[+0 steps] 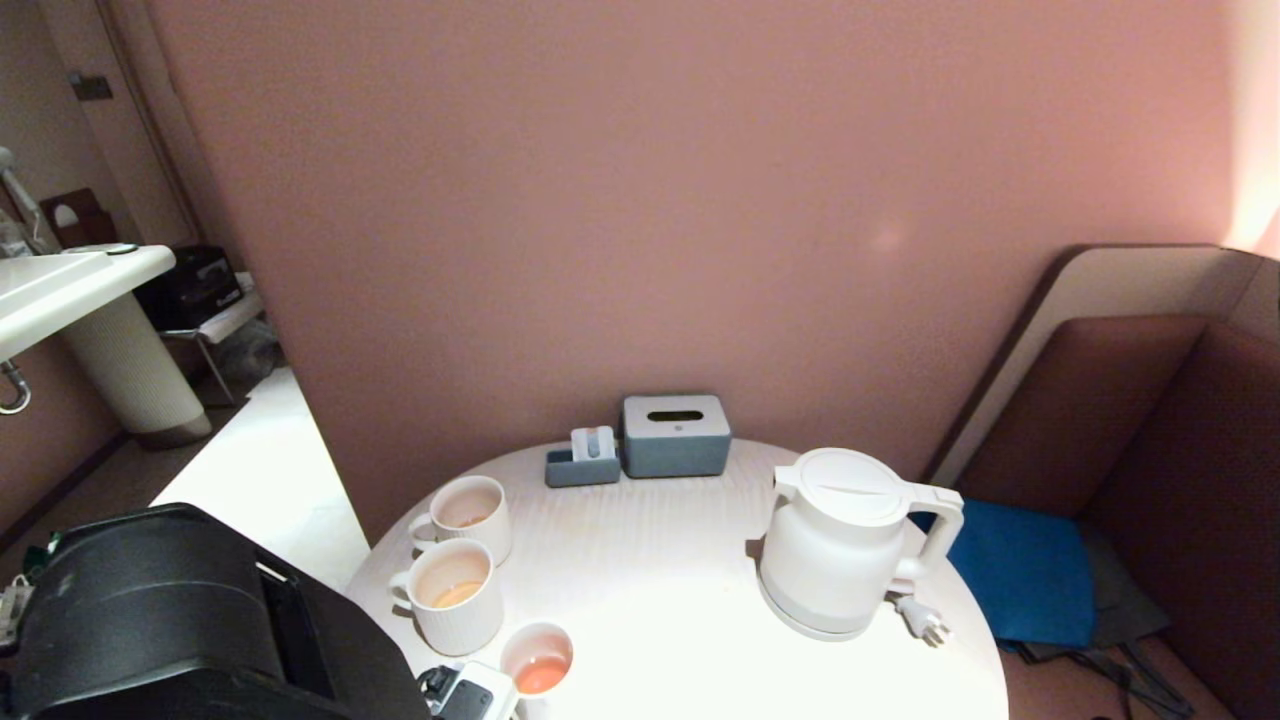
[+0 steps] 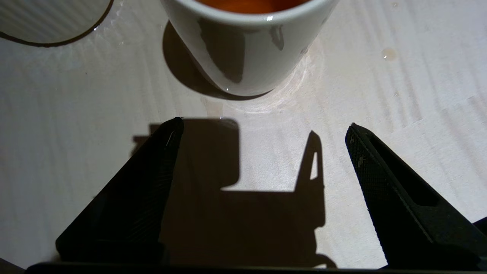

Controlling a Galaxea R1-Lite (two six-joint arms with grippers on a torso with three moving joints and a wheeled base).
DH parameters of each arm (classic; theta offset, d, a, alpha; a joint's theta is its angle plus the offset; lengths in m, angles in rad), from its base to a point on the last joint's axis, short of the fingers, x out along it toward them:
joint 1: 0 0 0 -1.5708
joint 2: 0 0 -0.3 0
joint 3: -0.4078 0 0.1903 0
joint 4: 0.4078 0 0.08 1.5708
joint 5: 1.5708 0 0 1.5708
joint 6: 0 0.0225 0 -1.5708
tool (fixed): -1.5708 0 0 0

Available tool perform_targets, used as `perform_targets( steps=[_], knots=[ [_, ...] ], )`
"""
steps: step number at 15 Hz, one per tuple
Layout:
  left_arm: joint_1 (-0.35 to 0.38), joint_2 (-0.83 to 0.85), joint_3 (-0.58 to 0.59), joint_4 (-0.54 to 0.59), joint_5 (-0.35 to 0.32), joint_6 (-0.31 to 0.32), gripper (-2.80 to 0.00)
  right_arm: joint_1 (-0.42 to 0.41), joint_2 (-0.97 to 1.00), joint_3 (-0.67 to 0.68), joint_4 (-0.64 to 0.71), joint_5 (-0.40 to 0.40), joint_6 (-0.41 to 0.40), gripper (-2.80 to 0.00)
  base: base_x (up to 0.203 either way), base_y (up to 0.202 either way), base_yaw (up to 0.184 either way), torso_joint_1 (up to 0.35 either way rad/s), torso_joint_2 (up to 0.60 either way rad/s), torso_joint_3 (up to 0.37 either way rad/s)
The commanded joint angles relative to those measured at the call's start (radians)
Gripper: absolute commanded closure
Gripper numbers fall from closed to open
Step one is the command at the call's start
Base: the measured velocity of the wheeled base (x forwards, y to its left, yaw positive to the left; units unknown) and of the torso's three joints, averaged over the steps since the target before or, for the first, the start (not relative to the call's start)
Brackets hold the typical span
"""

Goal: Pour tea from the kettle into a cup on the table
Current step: Pick up the cup

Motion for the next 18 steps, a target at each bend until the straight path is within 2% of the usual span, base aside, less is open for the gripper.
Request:
perform_targets(
  steps=[1, 4, 10, 18],
  knots=[
    [0.001, 0.04, 0.0, -0.048, 0.002, 0.0, -2.8, 0.0, 0.001, 0.0, 0.0, 0.001, -0.001, 0.0, 0.0, 0.0, 0.0, 0.0, 0.0, 0.0],
    [0.003, 0.045, -0.002, -0.048, 0.005, 0.0, -2.8, 0.0, 0.001, 0.0, 0.0, 0.001, -0.001, 0.0, 0.0, 0.0, 0.0, 0.0, 0.0, 0.0],
    [0.022, 0.026, -0.078, -0.048, 0.007, 0.004, -2.8, 0.0, 0.001, 0.0, 0.0, 0.001, -0.001, 0.0, 0.0, 0.0, 0.0, 0.0, 0.0, 0.0],
    [0.095, 0.042, -0.199, -0.048, 0.007, 0.052, -2.8, 0.0, 0.001, 0.0, 0.0, 0.001, -0.001, 0.0, 0.0, 0.0, 0.0, 0.0, 0.0, 0.0]
  ],
)
